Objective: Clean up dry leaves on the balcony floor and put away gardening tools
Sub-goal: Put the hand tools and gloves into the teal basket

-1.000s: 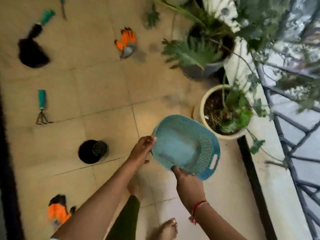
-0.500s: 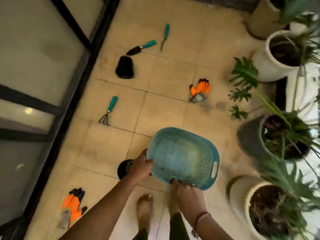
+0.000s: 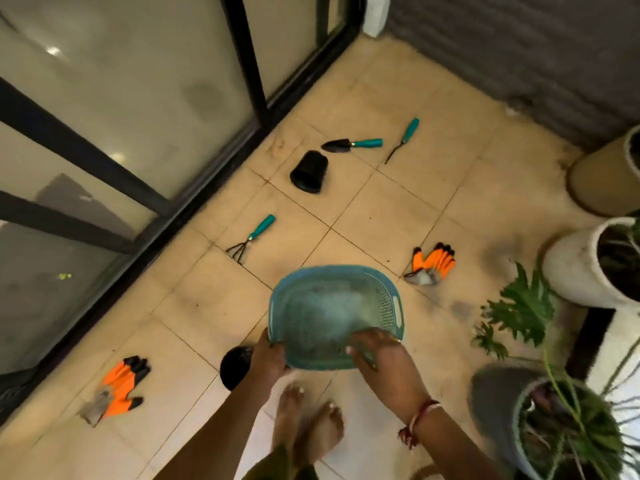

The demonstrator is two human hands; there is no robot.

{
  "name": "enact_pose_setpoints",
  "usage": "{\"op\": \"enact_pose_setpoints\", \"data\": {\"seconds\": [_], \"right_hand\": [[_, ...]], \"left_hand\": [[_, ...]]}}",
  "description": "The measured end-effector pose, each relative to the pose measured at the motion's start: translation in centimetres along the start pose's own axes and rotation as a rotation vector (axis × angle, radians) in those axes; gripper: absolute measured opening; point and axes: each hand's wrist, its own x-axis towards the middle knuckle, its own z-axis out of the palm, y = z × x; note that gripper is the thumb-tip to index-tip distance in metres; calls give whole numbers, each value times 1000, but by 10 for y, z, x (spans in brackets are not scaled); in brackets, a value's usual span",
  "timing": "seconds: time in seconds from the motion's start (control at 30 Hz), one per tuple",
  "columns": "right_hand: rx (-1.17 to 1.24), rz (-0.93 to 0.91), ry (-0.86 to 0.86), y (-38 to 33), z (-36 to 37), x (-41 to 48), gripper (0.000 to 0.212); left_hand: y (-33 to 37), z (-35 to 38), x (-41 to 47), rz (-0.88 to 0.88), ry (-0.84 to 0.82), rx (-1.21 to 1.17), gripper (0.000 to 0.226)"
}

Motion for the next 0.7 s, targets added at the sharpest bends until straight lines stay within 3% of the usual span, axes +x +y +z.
{"op": "enact_pose_setpoints", "data": {"seconds": [0.1, 0.23, 0.3, 0.37, 0.43, 0.47, 0.57, 0.7], "right_hand": [[64, 71, 83, 5, -25, 34, 18], [122, 121, 183, -1, -52, 97, 18], [150, 128, 181, -10, -58, 134, 15], [150, 110, 187, -19, -60, 172, 15], [146, 75, 146, -24, -61, 221, 15], [157, 51, 103, -24, -60, 249, 16], [155, -11, 1, -16, -56, 318, 18], [90, -43, -33, 18, -57, 382, 20]], "left_hand": [[11, 11, 9, 12, -12, 56, 25], [36, 28, 10, -11, -77, -46, 7], [51, 36, 17, 18, -88, -25, 31], [66, 45, 23, 23, -73, -18, 35], [80, 58, 38, 17, -45, -11, 15], [90, 66, 45, 15, -22, -1, 16], [117, 86, 71, 10, -39, -15, 38], [138, 111, 121, 30, 11, 10, 46]]}}
